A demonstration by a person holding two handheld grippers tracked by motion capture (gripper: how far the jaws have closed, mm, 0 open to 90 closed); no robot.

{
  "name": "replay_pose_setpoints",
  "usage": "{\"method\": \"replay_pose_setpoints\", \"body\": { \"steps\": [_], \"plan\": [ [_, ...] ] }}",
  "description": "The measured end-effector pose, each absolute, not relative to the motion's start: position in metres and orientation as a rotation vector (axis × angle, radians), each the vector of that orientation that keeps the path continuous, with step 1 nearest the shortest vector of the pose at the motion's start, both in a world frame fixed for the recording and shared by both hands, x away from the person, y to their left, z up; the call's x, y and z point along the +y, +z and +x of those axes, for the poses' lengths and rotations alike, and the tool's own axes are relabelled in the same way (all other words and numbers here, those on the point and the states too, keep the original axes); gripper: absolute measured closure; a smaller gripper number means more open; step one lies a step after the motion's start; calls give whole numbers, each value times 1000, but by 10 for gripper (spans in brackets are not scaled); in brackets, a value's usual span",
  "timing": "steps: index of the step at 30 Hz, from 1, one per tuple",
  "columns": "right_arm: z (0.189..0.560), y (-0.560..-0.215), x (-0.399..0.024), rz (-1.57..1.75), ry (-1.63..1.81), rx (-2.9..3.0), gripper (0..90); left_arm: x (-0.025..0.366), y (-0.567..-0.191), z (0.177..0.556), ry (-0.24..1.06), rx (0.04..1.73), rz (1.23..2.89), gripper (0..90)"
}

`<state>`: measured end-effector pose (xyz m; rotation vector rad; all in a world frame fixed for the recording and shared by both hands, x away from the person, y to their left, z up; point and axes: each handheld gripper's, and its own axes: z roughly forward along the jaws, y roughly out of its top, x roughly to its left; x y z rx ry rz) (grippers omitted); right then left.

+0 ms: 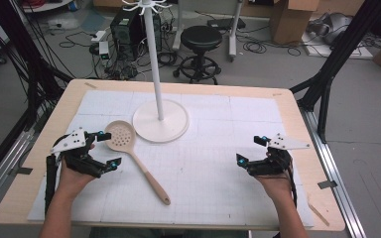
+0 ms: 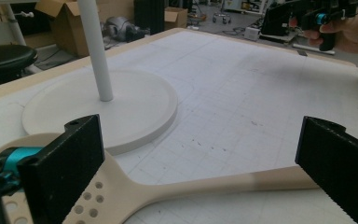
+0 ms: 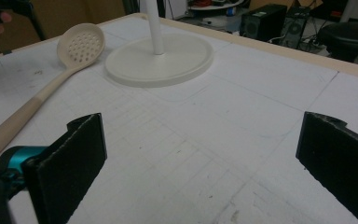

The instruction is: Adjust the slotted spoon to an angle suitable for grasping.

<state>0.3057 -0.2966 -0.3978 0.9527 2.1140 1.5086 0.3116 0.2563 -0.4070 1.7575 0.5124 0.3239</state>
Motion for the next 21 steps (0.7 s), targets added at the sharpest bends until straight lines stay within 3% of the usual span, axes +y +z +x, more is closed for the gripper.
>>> {"method": "replay_pose_setpoints", "body": {
  "steps": [14,21],
  "plan": [
    [304,-401,-297,950,1505,2123,7,249,-405,312,319,517,1822,20],
    [303,-401,-298,949,1510,2121,7,239,-401,315,296,493,1865,109]
  ]
}}
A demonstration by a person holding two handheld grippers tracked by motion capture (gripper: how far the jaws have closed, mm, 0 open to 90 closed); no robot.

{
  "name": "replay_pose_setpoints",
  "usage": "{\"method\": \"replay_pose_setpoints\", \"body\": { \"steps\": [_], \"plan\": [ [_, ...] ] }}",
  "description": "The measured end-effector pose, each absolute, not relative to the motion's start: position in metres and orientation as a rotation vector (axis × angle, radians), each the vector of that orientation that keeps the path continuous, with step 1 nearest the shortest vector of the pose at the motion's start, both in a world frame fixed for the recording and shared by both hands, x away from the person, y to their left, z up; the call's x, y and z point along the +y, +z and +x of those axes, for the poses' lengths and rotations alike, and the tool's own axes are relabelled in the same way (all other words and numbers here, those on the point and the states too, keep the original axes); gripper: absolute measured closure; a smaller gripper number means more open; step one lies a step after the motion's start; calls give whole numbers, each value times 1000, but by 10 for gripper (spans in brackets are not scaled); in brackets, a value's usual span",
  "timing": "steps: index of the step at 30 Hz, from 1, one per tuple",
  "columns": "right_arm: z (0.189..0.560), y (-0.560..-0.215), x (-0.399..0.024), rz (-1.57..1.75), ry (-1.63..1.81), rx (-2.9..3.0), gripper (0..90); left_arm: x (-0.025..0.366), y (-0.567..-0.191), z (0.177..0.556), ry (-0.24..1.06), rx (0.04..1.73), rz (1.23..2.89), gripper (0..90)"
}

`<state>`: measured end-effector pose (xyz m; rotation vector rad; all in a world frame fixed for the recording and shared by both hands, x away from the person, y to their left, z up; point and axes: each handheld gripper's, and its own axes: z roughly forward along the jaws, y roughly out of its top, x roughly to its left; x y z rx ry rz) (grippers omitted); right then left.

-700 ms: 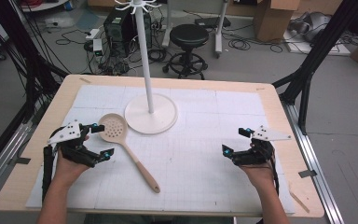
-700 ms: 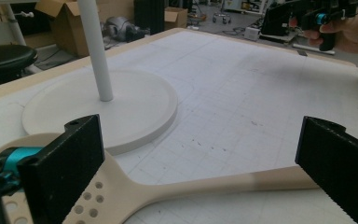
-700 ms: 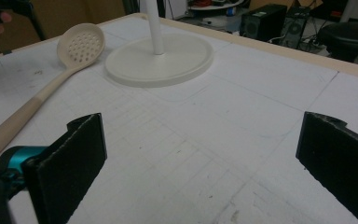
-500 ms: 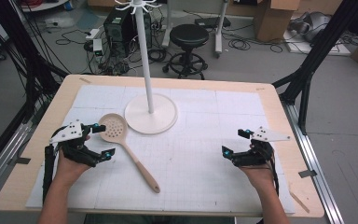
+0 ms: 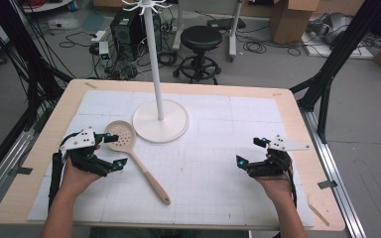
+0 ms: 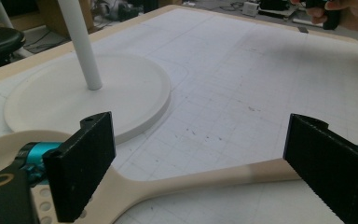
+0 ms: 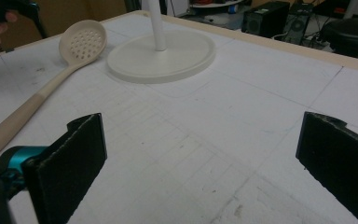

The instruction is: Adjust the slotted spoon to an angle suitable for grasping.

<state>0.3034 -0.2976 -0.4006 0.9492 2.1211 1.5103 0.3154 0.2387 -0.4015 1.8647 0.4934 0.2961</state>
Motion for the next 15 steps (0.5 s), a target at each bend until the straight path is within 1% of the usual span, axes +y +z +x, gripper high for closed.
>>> {"method": "replay_pose_setpoints", "body": {
  "steps": [1,4,9,11,12,13,14,15],
  "plan": [
    [303,-400,-298,952,1513,2119,7,236,-401,316,283,471,1880,141],
    [304,-401,-299,955,1514,2115,7,230,-400,318,252,437,1922,281],
    [305,-402,-299,958,1511,2121,7,218,-399,324,245,428,1976,420],
    [304,-402,-298,959,1508,2128,7,216,-400,325,252,442,1982,486],
    [304,-402,-297,955,1504,2131,7,213,-402,329,252,459,2017,542],
    [304,-402,-297,954,1503,2132,7,212,-403,330,257,487,2028,580],
    [304,-402,-297,955,1498,2134,7,211,-405,332,260,506,2037,601],
    [305,-402,-296,951,1497,2136,7,210,-407,334,255,527,2050,643]
  ]
}}
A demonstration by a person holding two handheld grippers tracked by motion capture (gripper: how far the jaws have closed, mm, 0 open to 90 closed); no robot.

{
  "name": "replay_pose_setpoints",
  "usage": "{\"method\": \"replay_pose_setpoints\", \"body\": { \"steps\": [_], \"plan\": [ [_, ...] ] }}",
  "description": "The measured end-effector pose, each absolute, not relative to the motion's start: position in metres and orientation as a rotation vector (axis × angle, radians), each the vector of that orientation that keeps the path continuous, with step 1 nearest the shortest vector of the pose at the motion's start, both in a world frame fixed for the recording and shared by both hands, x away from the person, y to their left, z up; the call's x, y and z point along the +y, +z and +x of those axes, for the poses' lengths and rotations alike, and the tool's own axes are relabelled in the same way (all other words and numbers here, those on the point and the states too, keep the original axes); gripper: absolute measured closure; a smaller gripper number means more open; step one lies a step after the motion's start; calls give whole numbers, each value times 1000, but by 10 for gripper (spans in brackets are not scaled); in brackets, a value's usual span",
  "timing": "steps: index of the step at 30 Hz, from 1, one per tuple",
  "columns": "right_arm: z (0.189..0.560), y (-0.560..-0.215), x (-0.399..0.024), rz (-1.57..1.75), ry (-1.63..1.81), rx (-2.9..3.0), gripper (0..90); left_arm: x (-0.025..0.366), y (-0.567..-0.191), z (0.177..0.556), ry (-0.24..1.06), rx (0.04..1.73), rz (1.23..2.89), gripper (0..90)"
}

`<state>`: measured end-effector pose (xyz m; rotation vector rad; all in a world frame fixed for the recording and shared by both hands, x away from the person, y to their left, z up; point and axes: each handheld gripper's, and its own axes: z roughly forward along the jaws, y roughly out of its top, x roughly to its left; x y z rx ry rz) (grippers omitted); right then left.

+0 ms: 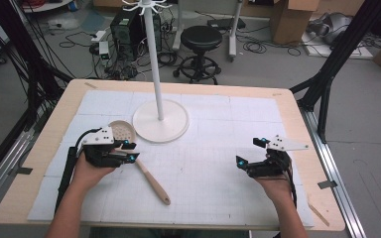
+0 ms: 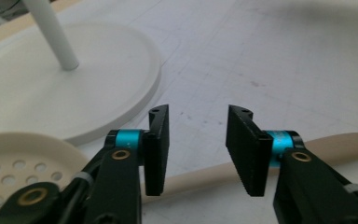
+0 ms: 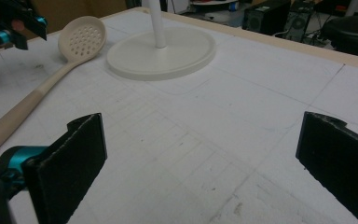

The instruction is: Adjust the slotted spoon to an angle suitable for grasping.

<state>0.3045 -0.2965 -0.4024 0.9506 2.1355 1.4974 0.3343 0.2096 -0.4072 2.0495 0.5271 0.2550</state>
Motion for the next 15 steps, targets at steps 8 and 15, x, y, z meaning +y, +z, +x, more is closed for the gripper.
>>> {"method": "replay_pose_setpoints", "body": {
  "steps": [8,15],
  "plan": [
    [305,-404,-294,940,1473,2156,7,203,-415,346,257,604,2124,875],
    [305,-405,-292,944,1462,2166,7,189,-419,356,288,656,2230,896]
  ]
}}
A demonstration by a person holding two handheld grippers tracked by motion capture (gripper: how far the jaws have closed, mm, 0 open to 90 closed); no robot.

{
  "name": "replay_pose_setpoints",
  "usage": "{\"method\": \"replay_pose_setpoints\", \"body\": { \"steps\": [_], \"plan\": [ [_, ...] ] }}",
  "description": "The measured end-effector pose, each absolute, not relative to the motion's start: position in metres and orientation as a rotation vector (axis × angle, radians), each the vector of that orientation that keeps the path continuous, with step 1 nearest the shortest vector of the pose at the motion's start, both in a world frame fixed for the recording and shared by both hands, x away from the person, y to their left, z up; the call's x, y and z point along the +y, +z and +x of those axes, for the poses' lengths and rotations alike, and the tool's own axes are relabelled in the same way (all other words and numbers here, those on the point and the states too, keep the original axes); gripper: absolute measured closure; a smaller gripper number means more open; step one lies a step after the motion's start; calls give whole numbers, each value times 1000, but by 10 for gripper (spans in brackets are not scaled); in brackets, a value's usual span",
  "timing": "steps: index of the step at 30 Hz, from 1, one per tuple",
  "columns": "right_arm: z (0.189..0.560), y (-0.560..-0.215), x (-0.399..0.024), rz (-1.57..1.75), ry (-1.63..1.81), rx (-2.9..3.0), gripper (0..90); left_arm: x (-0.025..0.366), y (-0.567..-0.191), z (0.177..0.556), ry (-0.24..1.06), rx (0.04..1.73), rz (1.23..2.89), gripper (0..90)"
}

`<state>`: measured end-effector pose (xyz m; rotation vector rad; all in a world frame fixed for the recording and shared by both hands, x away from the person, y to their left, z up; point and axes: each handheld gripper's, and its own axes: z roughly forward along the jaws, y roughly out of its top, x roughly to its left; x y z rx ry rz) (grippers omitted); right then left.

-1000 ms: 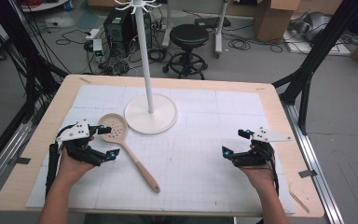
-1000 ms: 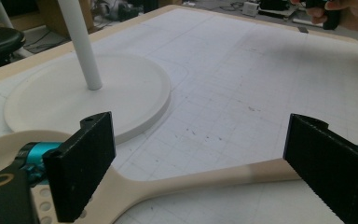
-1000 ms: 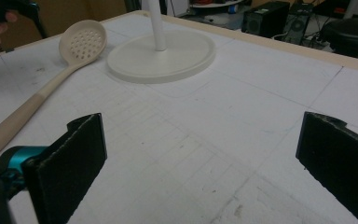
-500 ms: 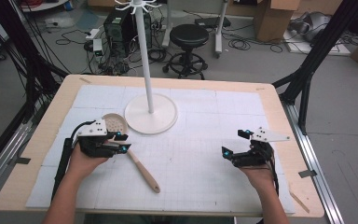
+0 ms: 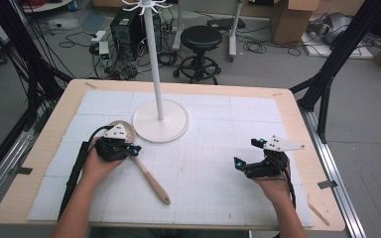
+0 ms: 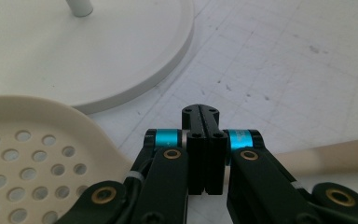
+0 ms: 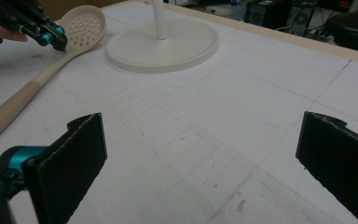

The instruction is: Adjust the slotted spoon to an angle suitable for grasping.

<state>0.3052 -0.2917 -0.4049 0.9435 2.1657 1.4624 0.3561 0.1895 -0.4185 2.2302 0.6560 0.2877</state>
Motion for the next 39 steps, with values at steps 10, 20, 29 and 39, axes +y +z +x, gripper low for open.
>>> {"method": "replay_pose_setpoints", "body": {
  "steps": [10,20,29,39],
  "plan": [
    [305,-406,-290,928,1453,2180,7,190,-426,360,305,712,2301,896],
    [305,-406,-290,928,1455,2181,7,196,-427,357,291,723,2283,899],
    [304,-406,-290,933,1457,2182,8,197,-425,352,311,723,2312,899],
    [303,-405,-291,927,1462,2179,8,213,-426,333,316,741,2281,899]
  ]
}}
